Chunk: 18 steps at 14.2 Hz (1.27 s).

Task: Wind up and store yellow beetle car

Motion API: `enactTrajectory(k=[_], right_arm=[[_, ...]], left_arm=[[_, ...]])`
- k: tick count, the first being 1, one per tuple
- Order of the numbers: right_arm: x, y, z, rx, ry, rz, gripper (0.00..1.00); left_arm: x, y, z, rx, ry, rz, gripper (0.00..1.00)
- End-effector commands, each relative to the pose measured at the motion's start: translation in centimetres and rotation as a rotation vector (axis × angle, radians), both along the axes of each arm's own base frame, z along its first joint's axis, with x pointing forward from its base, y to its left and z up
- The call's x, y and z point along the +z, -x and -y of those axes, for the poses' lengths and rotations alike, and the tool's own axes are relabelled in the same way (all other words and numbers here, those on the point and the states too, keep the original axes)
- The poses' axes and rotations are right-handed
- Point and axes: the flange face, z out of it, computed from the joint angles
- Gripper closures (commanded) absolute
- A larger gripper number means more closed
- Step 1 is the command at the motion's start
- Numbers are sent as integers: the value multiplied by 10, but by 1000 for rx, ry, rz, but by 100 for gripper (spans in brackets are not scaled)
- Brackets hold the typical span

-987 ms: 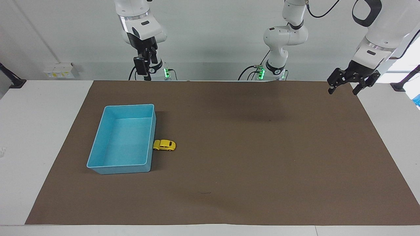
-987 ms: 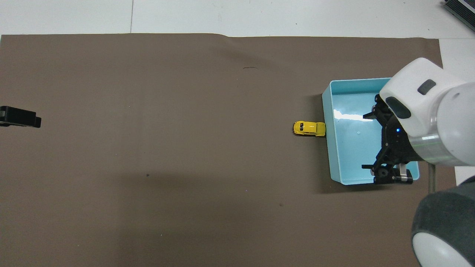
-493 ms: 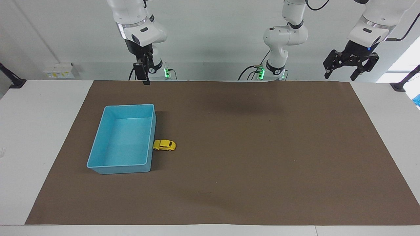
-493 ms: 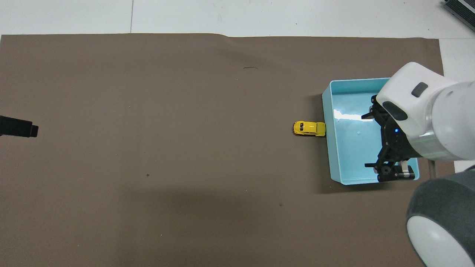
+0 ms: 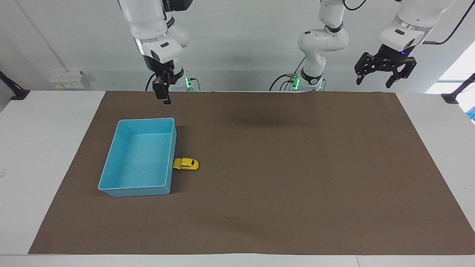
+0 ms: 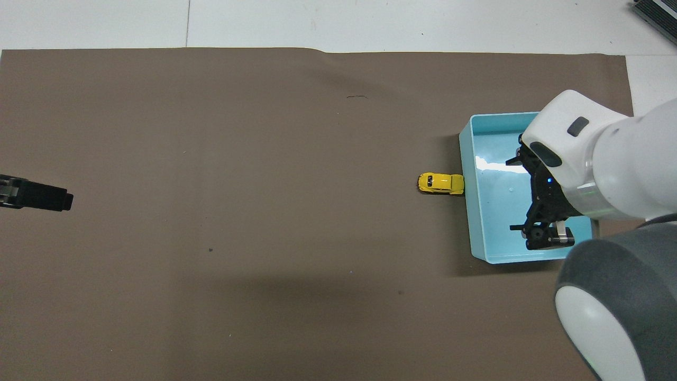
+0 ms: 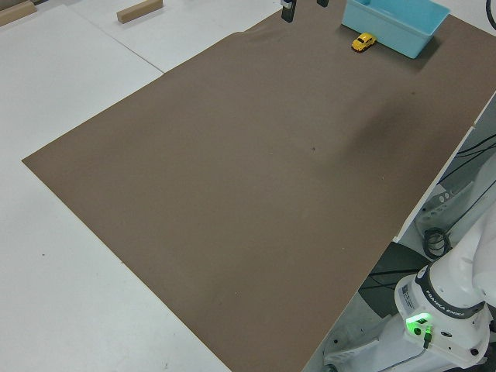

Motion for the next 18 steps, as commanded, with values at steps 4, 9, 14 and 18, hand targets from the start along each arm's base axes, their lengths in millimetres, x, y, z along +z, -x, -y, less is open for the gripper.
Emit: enactTrajectory(k=[4,9,14,18], right_arm=[[-37,-17,3,31,-14,4,0],[-72,-33,1,53,-16,-18,0],[-121,-45,1,61,-16,-30,0],[-145,-54,1,81,-22,-21,0]], left_arm=[[-6,8,-2,-9,-13,-15,0],[-4,4,-1,-3,-10,4,0],[-4,4,-8,13,-12,4,0],[-6,1,-13,24,-12,9,0]])
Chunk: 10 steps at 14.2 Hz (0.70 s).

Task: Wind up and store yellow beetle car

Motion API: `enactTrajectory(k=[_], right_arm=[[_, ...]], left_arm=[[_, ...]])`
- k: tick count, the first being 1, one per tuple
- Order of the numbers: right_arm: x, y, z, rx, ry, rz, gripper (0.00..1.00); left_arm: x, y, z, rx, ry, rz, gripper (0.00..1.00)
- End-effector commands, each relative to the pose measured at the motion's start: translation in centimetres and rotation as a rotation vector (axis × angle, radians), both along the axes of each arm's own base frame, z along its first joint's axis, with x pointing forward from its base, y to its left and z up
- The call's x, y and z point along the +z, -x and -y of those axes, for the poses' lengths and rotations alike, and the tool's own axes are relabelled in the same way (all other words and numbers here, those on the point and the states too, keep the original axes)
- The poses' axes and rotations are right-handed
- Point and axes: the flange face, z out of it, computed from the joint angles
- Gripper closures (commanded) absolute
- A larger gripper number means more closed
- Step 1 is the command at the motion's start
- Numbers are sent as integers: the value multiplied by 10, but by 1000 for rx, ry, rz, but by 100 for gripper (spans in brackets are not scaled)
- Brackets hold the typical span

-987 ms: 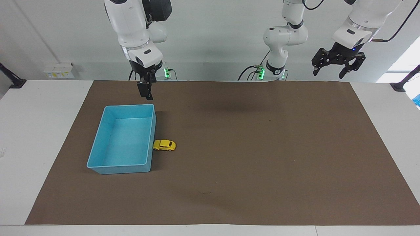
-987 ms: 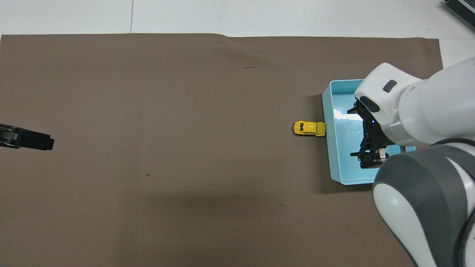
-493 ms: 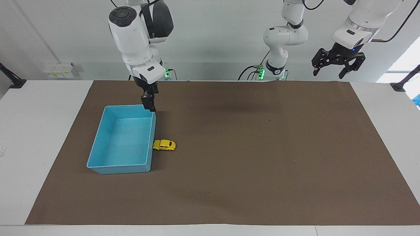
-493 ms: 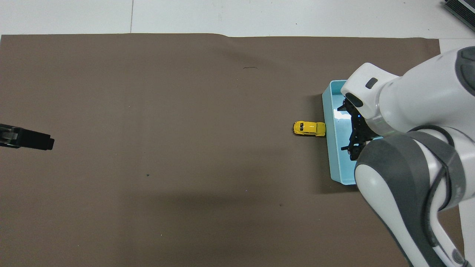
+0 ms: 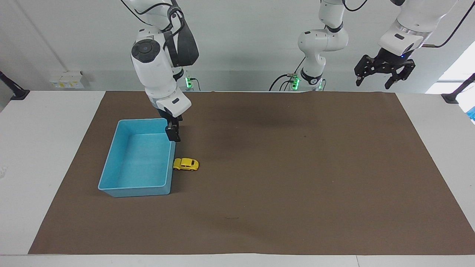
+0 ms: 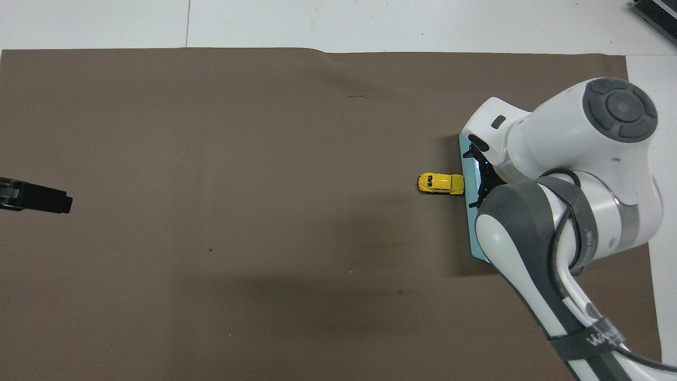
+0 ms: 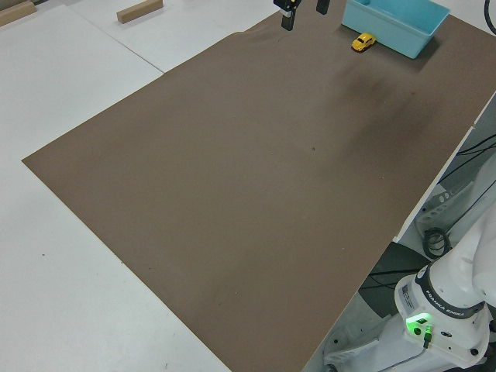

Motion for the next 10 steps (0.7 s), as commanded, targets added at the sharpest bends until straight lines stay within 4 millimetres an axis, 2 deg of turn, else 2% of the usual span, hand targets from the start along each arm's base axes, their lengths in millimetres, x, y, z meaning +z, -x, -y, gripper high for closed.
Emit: enactTrajectory(k=[1,4,10], right_arm=[[-18,-1,6,22,-6,10,0],[-26,0,7,22,-7,18,0],[-62,-8,10,18,-8,30,0]], left_arm=[[0,0,-9,13,-12,29,0],[-3,-2,-11,23,-12,27,0],[0,-1,-11,27,-13,27,0]])
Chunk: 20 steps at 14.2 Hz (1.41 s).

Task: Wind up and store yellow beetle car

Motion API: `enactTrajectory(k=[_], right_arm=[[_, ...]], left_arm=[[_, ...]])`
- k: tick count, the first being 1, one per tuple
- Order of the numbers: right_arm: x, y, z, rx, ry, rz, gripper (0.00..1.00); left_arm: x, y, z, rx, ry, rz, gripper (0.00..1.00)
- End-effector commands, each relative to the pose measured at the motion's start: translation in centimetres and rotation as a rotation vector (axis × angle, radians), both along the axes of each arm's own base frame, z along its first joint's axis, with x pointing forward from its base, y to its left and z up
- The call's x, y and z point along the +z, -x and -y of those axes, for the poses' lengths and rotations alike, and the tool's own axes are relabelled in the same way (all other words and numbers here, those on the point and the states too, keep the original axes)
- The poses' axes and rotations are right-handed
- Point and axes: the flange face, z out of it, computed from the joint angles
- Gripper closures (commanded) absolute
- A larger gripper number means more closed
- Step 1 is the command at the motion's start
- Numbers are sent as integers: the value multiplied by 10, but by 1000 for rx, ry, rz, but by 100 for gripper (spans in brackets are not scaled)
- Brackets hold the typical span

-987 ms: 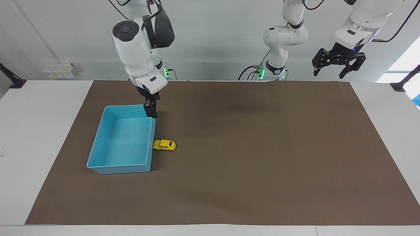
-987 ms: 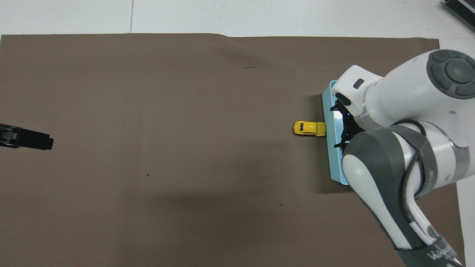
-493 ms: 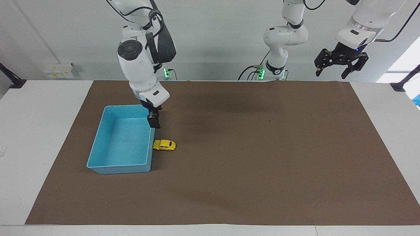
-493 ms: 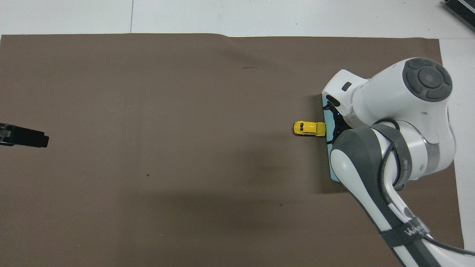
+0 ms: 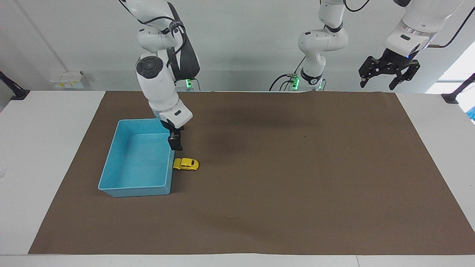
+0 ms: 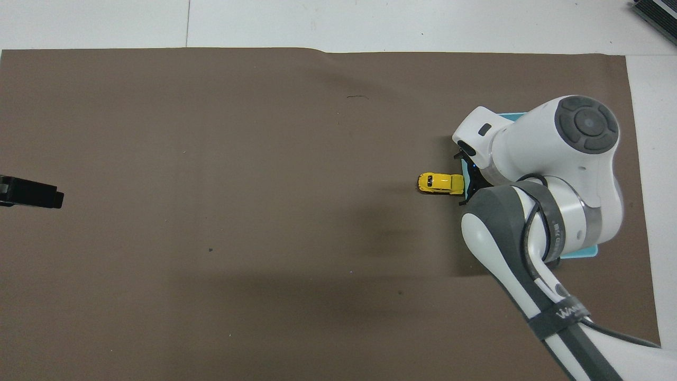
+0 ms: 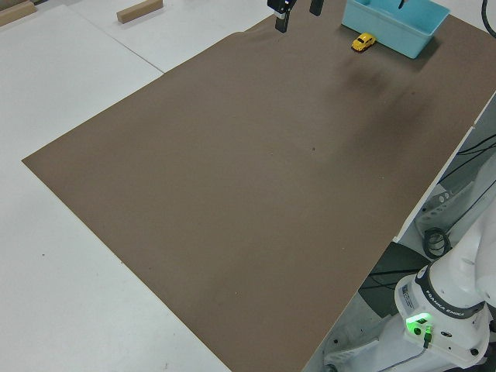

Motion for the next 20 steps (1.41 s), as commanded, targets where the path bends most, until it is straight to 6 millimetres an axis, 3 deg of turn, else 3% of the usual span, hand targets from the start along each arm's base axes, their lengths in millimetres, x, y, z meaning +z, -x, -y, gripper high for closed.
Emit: enactTrajectory(k=[1,5,8,11,20], right_arm=[[-12,-2,12,18,3,10,0],[-14,-3,13,19,6,7,0],[-34,-8,12,28,1,10,0],[-40,-11,13,25,-3,25,0],[-97,-24,7,23,-24,49,0]], left_arm=[[2,2,-2,5,-12,18,0],[1,3,-5,11,-12,12,0],[0,3,-5,11,-11,10,0],[0,3,-5,11,-11,10,0],[0,3,-5,11,-11,10,0]])
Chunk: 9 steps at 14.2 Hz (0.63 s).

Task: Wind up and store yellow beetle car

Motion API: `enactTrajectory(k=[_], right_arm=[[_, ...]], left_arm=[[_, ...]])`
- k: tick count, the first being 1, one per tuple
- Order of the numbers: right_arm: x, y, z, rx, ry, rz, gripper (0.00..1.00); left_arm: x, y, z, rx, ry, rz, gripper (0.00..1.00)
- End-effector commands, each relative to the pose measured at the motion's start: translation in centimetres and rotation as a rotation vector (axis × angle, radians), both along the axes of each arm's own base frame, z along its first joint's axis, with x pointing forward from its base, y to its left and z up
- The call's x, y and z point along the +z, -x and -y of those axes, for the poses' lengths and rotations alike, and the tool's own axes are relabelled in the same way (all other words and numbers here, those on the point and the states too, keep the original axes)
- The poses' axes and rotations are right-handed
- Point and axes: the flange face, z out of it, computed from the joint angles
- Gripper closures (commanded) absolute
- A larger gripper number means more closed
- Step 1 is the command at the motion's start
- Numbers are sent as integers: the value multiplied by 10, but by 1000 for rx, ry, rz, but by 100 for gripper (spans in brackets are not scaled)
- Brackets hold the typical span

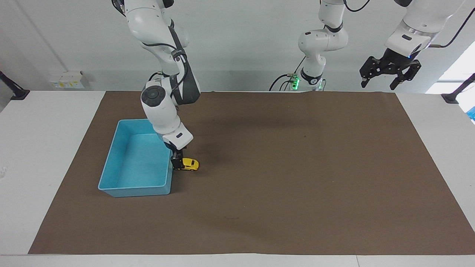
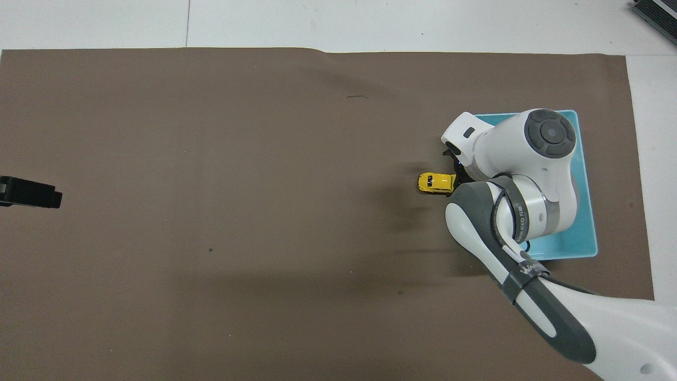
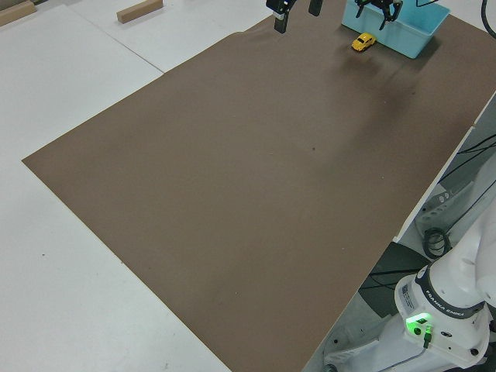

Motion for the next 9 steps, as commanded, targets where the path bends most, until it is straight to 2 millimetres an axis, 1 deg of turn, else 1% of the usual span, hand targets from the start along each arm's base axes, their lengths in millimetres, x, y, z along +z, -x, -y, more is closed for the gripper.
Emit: enactTrajectory(k=[1,4,7,9], right_arm=[[-14,0,1,29,2,17,0],[-20,0,1,29,2,8,0],[-31,0,3,26,3,-9,0],[-32,-1,2,22,0,0,0]], left_arm=[[0,3,-2,6,-11,10,0],[0,3,-2,6,-11,10,0],[0,3,-2,6,-11,10,0],[1,3,-2,6,-11,12,0]])
